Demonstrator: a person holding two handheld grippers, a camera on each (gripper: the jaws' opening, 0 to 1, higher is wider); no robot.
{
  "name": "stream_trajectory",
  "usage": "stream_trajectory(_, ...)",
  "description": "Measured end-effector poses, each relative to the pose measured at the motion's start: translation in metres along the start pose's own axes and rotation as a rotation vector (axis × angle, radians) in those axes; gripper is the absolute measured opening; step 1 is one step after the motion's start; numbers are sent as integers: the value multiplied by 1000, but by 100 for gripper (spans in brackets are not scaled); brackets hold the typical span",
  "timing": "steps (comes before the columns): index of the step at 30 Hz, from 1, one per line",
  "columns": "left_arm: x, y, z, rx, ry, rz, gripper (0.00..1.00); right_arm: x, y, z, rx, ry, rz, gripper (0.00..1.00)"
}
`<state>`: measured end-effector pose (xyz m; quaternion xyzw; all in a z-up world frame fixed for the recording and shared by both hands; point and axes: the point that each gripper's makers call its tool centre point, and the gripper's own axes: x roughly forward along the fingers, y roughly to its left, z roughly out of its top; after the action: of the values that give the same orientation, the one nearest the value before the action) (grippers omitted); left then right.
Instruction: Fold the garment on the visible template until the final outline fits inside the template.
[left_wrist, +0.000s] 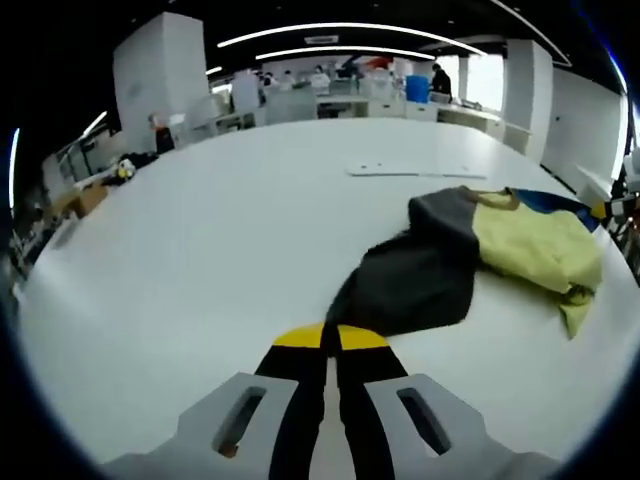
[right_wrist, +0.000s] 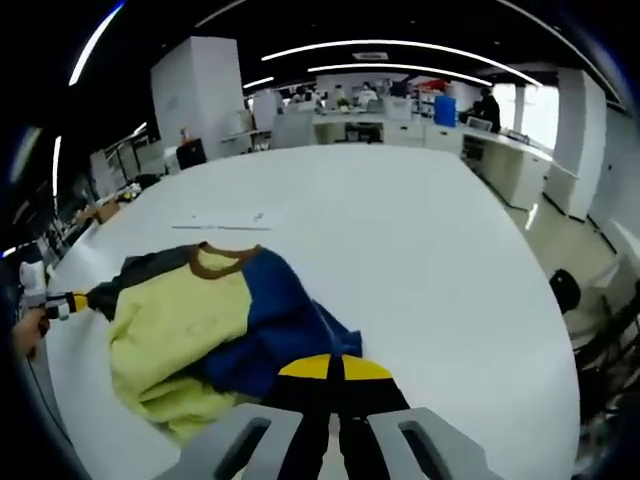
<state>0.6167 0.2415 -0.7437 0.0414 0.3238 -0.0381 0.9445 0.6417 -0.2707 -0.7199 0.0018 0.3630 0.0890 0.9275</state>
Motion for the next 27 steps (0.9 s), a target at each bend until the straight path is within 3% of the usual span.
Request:
stream_trajectory(7, -6, 16, 0, 3, 12, 31, 0, 1, -14, -6, -38, 33, -21, 0)
stream_trajectory(19, 2, 44, 4, 11, 47, 89, 0, 7, -43, -4, -90, 64, -88, 0)
stream_trajectory(27, 14, 48, 4, 37, 70, 93, 0, 16, -55, -2, -145, 80, -132, 0)
